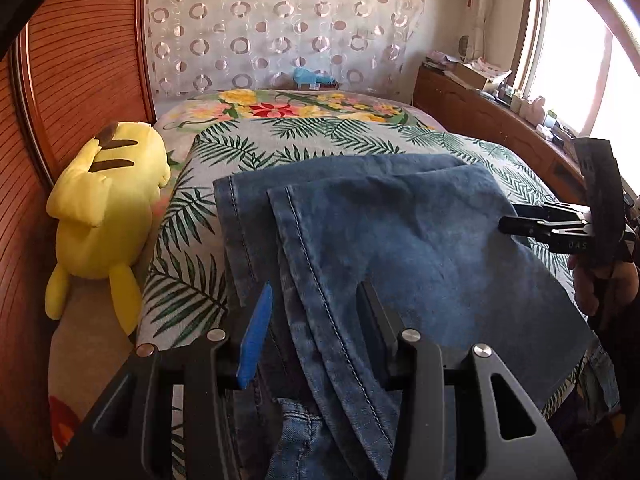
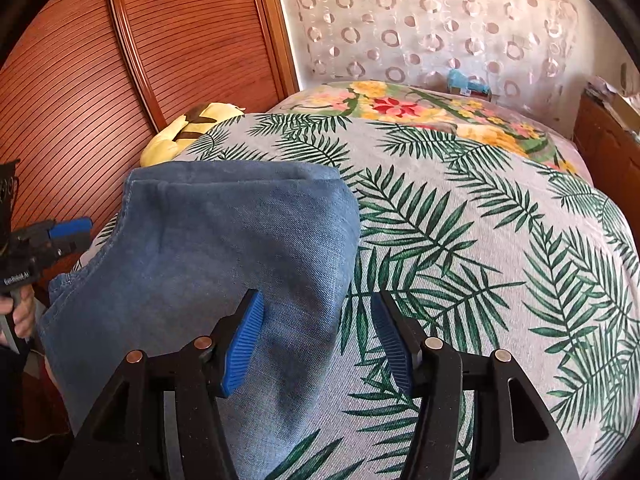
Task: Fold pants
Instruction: 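Lay the hem flat on the jeans with the left tool and release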
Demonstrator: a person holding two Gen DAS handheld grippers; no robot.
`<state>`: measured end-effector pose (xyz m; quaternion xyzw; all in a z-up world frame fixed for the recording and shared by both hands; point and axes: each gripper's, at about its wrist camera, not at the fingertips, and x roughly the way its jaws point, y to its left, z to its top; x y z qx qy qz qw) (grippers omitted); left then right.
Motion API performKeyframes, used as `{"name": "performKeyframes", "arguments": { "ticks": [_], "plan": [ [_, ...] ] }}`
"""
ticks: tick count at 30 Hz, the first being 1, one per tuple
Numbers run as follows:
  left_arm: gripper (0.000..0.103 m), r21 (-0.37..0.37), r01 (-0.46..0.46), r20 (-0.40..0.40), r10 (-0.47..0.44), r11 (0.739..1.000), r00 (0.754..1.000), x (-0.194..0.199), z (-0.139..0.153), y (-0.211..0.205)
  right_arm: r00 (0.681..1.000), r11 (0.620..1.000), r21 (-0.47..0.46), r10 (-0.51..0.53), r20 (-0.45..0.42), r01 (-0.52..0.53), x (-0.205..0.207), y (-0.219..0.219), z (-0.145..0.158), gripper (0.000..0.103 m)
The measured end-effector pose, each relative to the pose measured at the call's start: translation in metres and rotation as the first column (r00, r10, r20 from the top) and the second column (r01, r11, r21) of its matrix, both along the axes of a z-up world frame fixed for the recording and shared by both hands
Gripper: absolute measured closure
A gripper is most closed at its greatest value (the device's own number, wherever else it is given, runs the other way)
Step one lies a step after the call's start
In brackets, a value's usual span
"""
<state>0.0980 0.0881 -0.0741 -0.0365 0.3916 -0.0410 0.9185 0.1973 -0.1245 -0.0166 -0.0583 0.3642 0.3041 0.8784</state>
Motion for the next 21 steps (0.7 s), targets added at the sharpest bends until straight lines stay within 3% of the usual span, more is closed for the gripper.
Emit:
{"name": "performKeyframes", "arguments": {
  "ticks": [8, 21],
  "plan": [
    [0.058, 0.011, 0.01, -0.003, -0.009, 1.0, 1.0, -0.008, -0.004, -0.008, 0.999, 1.0, 0.009, 0.014, -0.041, -0.014, -0.005, 0.001, -0.009, 0.042],
    [0.058, 0.011, 0.045, 0.024, -0.045, 0.999, 0.999, -0.023, 0.003, -0.023, 0.996, 1.0, 0.02, 0.025, -0.085, -0.023, -0.059, -0.012, -0.017, 0.042]
  ]
}}
